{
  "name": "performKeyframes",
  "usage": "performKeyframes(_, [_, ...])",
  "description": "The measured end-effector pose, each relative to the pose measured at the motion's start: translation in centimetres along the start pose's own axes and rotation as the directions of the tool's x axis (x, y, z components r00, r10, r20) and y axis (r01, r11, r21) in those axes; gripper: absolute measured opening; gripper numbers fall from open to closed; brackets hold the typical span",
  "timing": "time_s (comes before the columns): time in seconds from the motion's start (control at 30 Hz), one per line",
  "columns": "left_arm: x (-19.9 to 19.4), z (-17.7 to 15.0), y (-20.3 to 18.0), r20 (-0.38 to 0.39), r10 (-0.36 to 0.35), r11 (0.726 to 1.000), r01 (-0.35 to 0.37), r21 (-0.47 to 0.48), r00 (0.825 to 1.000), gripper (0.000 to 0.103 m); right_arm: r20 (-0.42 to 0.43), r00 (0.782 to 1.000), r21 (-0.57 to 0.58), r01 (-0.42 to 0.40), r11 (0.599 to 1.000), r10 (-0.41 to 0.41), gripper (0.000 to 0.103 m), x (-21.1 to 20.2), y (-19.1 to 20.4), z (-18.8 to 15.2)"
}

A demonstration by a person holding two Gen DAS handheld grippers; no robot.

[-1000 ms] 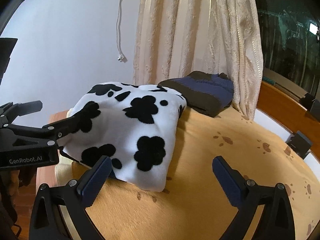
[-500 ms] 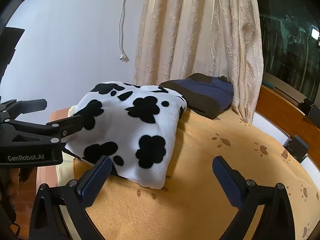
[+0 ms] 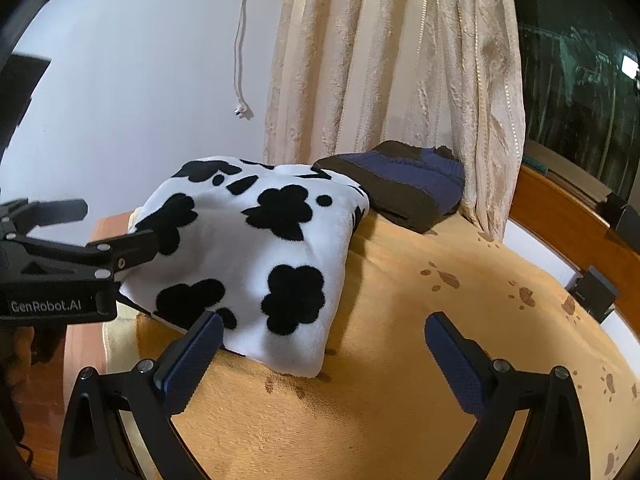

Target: Fold clothes

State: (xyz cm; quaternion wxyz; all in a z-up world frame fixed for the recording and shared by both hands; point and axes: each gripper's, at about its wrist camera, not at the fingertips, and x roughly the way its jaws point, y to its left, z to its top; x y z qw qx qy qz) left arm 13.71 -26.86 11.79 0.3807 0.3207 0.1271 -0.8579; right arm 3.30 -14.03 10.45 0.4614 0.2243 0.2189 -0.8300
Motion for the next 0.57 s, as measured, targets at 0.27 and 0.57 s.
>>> performKeyframes(0.27, [0.1, -0.2, 0.1, 0.026, 0.012, 1.0, -0.012, 0.001, 1.0, 0.103, 0.0, 1.0, 0.03, -0.001, 1.0, 0.001, 0.102, 0.3, -0.6, -0.2])
performKeyframes(0.57, [0.0, 0.1, -0.4, 0.04, 0.026, 1.0, -0.027, 0.016, 0.999, 0.103, -0.007, 1.0, 0.053, -0.001, 0.999, 0.002, 0.102, 0.6, -1.2, -0.4])
